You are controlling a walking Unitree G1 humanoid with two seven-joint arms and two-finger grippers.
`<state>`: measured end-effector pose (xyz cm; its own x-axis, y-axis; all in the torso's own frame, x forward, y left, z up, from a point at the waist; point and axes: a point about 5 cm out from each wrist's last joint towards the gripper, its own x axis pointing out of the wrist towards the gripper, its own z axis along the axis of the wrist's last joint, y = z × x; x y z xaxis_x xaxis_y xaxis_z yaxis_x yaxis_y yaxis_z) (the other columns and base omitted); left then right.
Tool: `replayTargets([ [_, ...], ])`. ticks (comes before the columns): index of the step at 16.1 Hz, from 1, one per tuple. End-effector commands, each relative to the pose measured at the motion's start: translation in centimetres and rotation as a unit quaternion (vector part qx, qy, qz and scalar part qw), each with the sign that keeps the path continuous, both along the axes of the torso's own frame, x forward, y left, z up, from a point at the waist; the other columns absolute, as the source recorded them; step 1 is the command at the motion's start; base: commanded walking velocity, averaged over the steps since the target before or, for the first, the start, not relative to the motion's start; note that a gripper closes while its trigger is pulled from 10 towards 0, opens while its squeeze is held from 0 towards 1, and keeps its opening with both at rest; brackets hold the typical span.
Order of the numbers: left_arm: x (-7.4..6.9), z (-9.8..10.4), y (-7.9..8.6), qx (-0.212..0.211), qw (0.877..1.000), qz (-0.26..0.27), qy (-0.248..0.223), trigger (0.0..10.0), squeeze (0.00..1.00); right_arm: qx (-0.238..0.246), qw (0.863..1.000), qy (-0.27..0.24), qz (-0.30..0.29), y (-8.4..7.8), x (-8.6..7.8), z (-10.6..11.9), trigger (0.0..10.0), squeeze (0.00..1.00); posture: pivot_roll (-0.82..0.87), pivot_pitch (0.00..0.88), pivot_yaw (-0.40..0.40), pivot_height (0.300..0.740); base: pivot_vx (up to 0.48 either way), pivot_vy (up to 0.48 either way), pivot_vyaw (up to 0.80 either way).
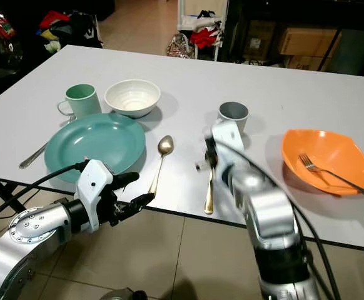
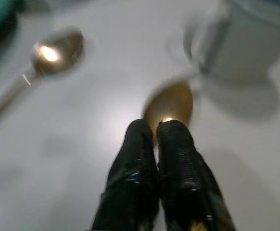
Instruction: Setting the table
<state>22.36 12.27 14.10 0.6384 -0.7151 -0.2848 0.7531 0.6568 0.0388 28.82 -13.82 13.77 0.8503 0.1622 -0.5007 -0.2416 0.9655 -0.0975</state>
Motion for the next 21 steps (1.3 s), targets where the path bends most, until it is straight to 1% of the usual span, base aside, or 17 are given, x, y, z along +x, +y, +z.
replayTargets([
  [1,0.2,0.0,0.0,0.002,1.000,-0.002,-0.001,10.0,0.00,-0.001,1.000,0.007,-0.017,-0.1,-0.2,-0.2,10.0,1.00,-0.06,0.005,0.044,0.740,0.000,0.000,0.00],
  [2,0.1,0.0,0.1,0.004,1.000,-0.003,-0.001,10.0,0.00,0.002,0.999,0.018,-0.038,-0.1,-0.5,-0.8,10.0,1.00,-0.05,0.009,0.046,0.740,0.000,0.000,0.00],
  [5,0.1,0.0,0.2,0.006,1.000,-0.004,0.000,10.0,0.00,-0.006,0.999,0.022,-0.049,0.2,-0.8,-1.3,10.0,1.00,-0.05,0.012,0.052,0.740,0.000,0.000,0.00],
  [6,0.2,0.0,0.2,0.007,1.000,-0.005,0.000,10.0,0.00,-0.003,0.998,0.017,-0.057,0.1,-0.6,-1.3,10.0,1.00,-0.05,0.013,0.056,0.740,0.000,0.000,0.00],
  [7,0.2,0.1,0.2,0.008,1.000,-0.009,0.000,10.0,0.00,0.003,0.997,0.005,-0.076,0.1,0.0,-1.0,10.0,1.00,-0.04,0.015,0.063,0.740,0.000,0.000,0.00],
  [9,0.1,0.2,0.3,0.009,1.000,-0.012,0.000,10.0,0.00,0.007,0.997,0.002,-0.078,0.4,0.5,-0.7,10.0,1.00,-0.04,0.017,0.064,0.740,0.000,0.000,0.00],
  [11,0.2,0.3,0.5,0.011,1.000,-0.011,0.000,10.0,0.00,0.010,0.997,0.007,-0.074,0.8,0.5,-1.0,10.0,1.00,-0.03,0.017,0.064,0.740,0.000,0.000,0.00],
  [12,0.2,0.3,0.5,0.013,1.000,-0.010,-0.001,10.0,0.00,0.000,0.997,0.015,-0.078,0.8,0.9,-1.7,10.0,1.00,-0.03,0.017,0.065,0.740,0.000,0.000,0.00],
  [13,0.3,0.3,0.5,0.015,1.000,-0.011,-0.003,10.0,0.00,0.018,0.995,0.050,-0.082,1.2,1.4,-3.5,10.0,0.00,-0.03,0.017,0.066,0.740,0.000,0.000,0.00],
  [14,0.4,0.3,0.5,0.015,1.000,-0.011,-0.003,10.0,0.00,0.026,0.994,0.061,-0.085,1.3,1.4,-4.0,10.0,0.00,-0.03,0.017,0.064,0.740,0.000,0.000,0.00],
  [16,0.4,0.4,0.6,0.016,1.000,-0.009,-0.005,10.0,0.00,0.011,0.993,0.073,-0.090,1.4,1.4,-5.0,10.0,0.00,-0.03,0.018,0.059,0.740,0.000,0.000,0.00],
  [18,0.3,0.4,0.6,0.017,1.000,-0.008,-0.005,10.0,0.00,0.022,0.992,0.087,-0.089,1.7,1.3,-5.8,10.0,0.00,-0.02,0.018,0.057,0.740,0.000,0.000,0.00],
  [19,0.3,0.4,0.7,0.017,1.000,-0.007,-0.005,10.0,0.00,0.029,0.991,0.093,-0.088,1.8,1.4,-6.2,9.6,0.00,-0.02,0.016,0.056,0.740,0.000,0.000,0.00],
  [20,0.3,0.4,0.7,0.017,1.000,-0.007,-0.006,10.0,0.00,0.037,0.991,0.097,-0.084,2.0,1.6,-6.5,1.8,0.00,-0.02,0.016,0.055,0.740,0.000,0.000,0.00],
  [21,0.3,0.4,0.7,0.017,1.000,-0.006,-0.006,10.0,0.00,0.038,0.991,0.098,-0.084,2.0,1.6,-6.5,1.8,0.00,-0.02,0.015,0.054,0.740,0.000,0.000,0.00],
])
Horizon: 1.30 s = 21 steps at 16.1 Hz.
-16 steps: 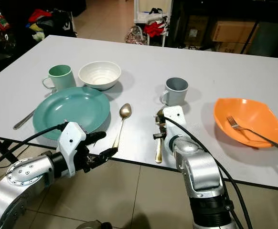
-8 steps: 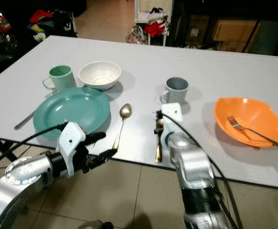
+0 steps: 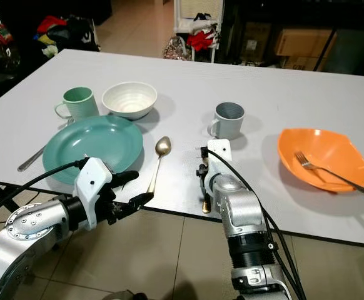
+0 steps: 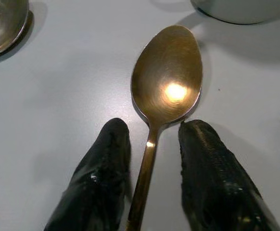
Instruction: Setting the table
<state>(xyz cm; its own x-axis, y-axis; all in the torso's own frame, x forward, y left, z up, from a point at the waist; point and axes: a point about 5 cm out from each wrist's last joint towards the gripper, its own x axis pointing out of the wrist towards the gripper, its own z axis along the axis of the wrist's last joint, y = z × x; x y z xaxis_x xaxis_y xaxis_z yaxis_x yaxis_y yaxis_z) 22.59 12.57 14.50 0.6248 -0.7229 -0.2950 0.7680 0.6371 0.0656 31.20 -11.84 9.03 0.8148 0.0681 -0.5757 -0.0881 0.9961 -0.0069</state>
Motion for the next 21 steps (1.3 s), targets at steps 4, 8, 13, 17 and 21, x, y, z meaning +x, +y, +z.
replayTargets([
  [4,0.1,0.0,0.3,0.003,1.000,0.006,0.000,10.0,0.00,-0.008,0.998,0.050,0.025,0.2,-0.9,-2.0,0.0,0.00,-0.02,0.008,0.047,0.740,0.000,0.000,0.00],
  [8,0.1,0.0,0.2,0.002,1.000,0.004,0.000,10.0,0.00,-0.005,0.998,0.050,0.025,0.1,-1.0,-2.0,0.0,0.00,-0.03,0.004,0.050,0.740,0.000,0.000,0.00],
  [13,0.0,-0.1,0.1,0.001,1.000,0.001,0.002,10.0,0.00,-0.006,0.999,0.049,0.021,-0.4,-1.1,-2.0,0.0,0.00,-0.03,0.001,0.047,0.740,0.000,0.000,0.00],
  [17,0.0,-0.1,0.1,0.001,1.000,0.003,0.001,10.0,0.00,-0.001,0.999,0.038,0.009,-0.9,-0.9,-1.4,0.0,0.00,-0.04,0.000,0.046,0.740,0.000,0.000,0.00],
  [21,0.2,0.0,0.2,-0.001,1.000,0.011,-0.005,10.0,0.00,-0.011,0.999,-0.047,0.010,-2.1,-0.2,2.0,0.0,0.00,-0.04,0.000,0.047,0.740,0.000,0.000,0.00],
])
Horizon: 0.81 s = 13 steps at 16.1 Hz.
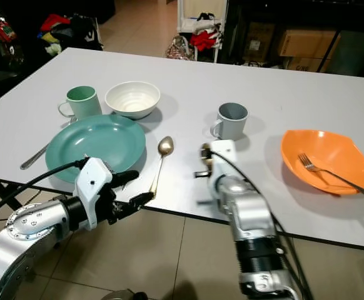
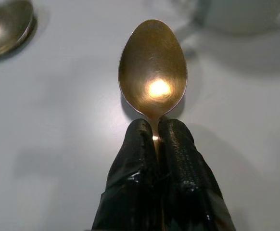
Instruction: Setting the table
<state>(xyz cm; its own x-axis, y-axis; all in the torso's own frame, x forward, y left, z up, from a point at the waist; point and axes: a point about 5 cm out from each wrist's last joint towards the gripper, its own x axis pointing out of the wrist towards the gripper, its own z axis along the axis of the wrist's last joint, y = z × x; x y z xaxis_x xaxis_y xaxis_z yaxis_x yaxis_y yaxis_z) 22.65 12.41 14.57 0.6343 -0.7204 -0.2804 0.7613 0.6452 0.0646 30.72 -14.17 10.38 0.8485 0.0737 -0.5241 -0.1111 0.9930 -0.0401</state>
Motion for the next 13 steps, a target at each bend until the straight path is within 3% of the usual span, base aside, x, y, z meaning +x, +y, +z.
replayTargets([
  [1,0.4,0.0,0.4,0.001,1.000,0.016,-0.005,10.0,0.00,0.010,0.998,-0.056,0.030,0.0,0.4,3.1,0.0,0.00,-0.05,0.000,0.049,0.740,0.000,0.000,0.00],
  [3,0.4,0.1,0.1,-0.001,1.000,0.011,-0.006,10.0,0.00,-0.004,0.987,-0.114,0.109,-0.6,0.4,7.0,0.0,0.00,-0.05,0.000,0.051,0.740,0.000,0.000,0.00],
  [5,0.4,0.1,-0.1,-0.003,1.000,0.006,-0.006,10.0,0.00,0.011,0.978,-0.136,0.158,-0.8,0.3,9.2,0.0,0.00,-0.05,0.000,0.053,0.740,0.000,0.000,0.00],
  [7,0.5,0.2,-0.2,-0.004,1.000,0.005,-0.009,10.0,0.00,0.007,0.971,-0.166,0.169,-1.8,0.6,11.6,0.0,0.00,-0.05,0.000,0.052,0.740,0.000,0.000,0.00],
  [9,0.9,0.8,-0.7,-0.018,1.000,0.010,-0.022,10.0,0.00,-0.034,0.977,-0.172,0.124,-4.8,1.5,12.8,0.0,0.00,-0.05,0.000,0.050,0.740,0.000,0.000,0.00],
  [10,1.2,1.4,-1.5,-0.040,0.999,0.009,-0.028,10.0,0.00,-0.101,0.978,-0.147,0.105,-7.6,2.0,12.6,0.0,0.00,-0.06,0.000,0.049,0.740,0.000,0.000,0.00],
  [13,1.5,1.7,-2.4,-0.046,0.998,-0.002,-0.035,10.0,0.00,-0.182,0.976,-0.082,0.093,-12.0,1.7,11.8,0.0,0.00,-0.05,0.000,0.042,0.740,0.000,0.000,0.00],
])
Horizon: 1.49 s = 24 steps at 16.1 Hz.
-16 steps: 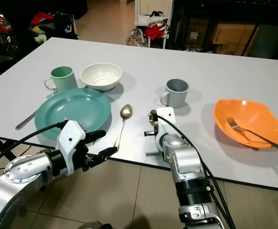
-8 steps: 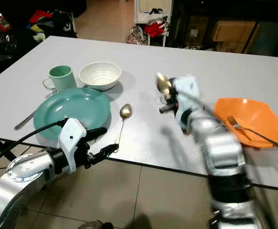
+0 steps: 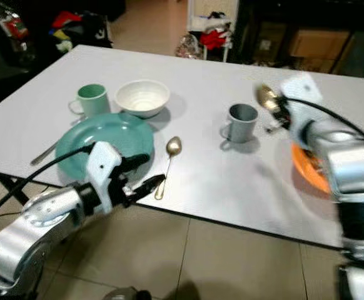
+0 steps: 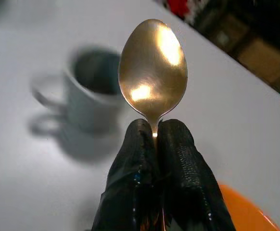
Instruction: Setting the table
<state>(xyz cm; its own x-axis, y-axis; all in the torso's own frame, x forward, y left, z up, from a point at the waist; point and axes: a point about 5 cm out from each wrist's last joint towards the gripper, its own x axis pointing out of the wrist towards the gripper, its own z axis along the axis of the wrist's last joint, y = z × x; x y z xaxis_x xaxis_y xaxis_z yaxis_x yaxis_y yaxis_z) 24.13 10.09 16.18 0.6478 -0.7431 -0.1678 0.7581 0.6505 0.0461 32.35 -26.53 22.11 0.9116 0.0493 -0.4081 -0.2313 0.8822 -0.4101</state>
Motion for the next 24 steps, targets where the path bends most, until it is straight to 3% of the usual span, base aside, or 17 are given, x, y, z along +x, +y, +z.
replayTargets([
  [1,0.0,0.3,-0.3,0.002,1.000,-0.004,-0.008,10.0,0.00,-0.032,0.999,0.011,-0.003,-1.2,-0.3,0.0,0.0,0.00,-0.05,0.000,0.042,0.740,0.000,0.000,0.00],
  [3,0.0,0.4,-0.3,0.000,1.000,-0.006,-0.009,10.0,0.00,-0.046,0.999,0.024,-0.017,-2.7,-1.1,0.2,0.0,0.00,-0.06,0.001,0.039,0.740,0.000,0.000,0.00],
  [7,-0.3,0.3,-0.6,-0.002,1.000,-0.022,-0.002,10.0,0.00,-0.065,0.993,0.099,-0.025,-4.9,-3.8,-2.3,0.0,0.00,-0.07,0.008,0.051,0.740,0.000,0.000,0.00],
  [10,-0.3,0.3,-0.7,-0.001,1.000,-0.028,0.000,10.0,0.00,-0.076,0.989,0.104,-0.069,-6.9,-4.6,-2.6,0.0,0.00,-0.08,0.009,0.059,0.740,0.000,0.000,0.00],
  [12,0.1,0.4,-0.4,-0.004,1.000,-0.008,-0.007,10.0,0.00,-0.058,0.992,0.085,-0.077,-7.0,-5.0,-2.1,0.0,0.00,-0.09,0.011,0.067,0.740,0.000,0.000,0.00],
  [13,0.5,0.3,-0.2,0.000,1.000,0.018,-0.014,10.0,0.00,-0.033,0.996,0.061,-0.061,-6.1,-4.9,-1.9,0.0,0.00,-0.09,0.012,0.071,0.740,0.000,0.000,0.00],
  [14,1.3,0.2,0.3,-0.002,0.997,0.074,-0.021,10.0,0.00,-0.010,0.998,0.029,-0.051,-4.9,-4.7,-1.6,10.0,0.00,-0.09,0.013,0.074,0.740,0.000,0.000,0.00],
  [15,1.8,0.3,0.7,-0.009,0.993,0.117,-0.030,10.0,0.00,0.010,0.999,-0.002,-0.052,-4.0,-4.7,-1.4,10.0,0.00,-0.10,0.015,0.076,0.740,0.000,0.000,0.00],
  [17,2.8,0.8,1.6,-0.026,0.971,0.229,-0.065,10.0,0.00,0.031,0.993,-0.088,-0.070,-1.6,-4.9,-0.8,10.0,0.00,-0.10,0.021,0.073,0.740,0.000,0.000,0.00],
  [18,2.8,0.7,1.8,-0.037,0.965,0.251,-0.060,10.0,0.00,0.034,0.991,-0.111,-0.066,-0.5,-5.0,-0.7,10.0,0.00,-0.11,0.022,0.075,0.740,0.000,-0.285,0.00],
  [19,2.8,0.7,1.7,-0.036,0.965,0.253,-0.059,10.0,0.00,0.036,0.990,-0.119,-0.063,0.1,-5.1,-0.6,10.0,0.00,-0.11,0.023,0.073,0.740,0.000,-0.439,0.00],
  [20,2.8,0.5,1.1,-0.030,0.965,0.252,-0.063,10.0,0.00,0.067,0.986,-0.136,-0.064,1.8,-5.4,-0.8,10.0,0.00,-0.11,0.025,0.065,0.740,0.000,-0.480,0.00],
  [24,3.1,0.6,0.6,-0.033,0.964,0.256,-0.070,10.0,0.00,0.069,0.988,-0.130,-0.045,3.8,-5.5,-1.3,10.0,0.00,-0.12,0.030,0.070,0.740,0.000,-0.480,0.00],
])
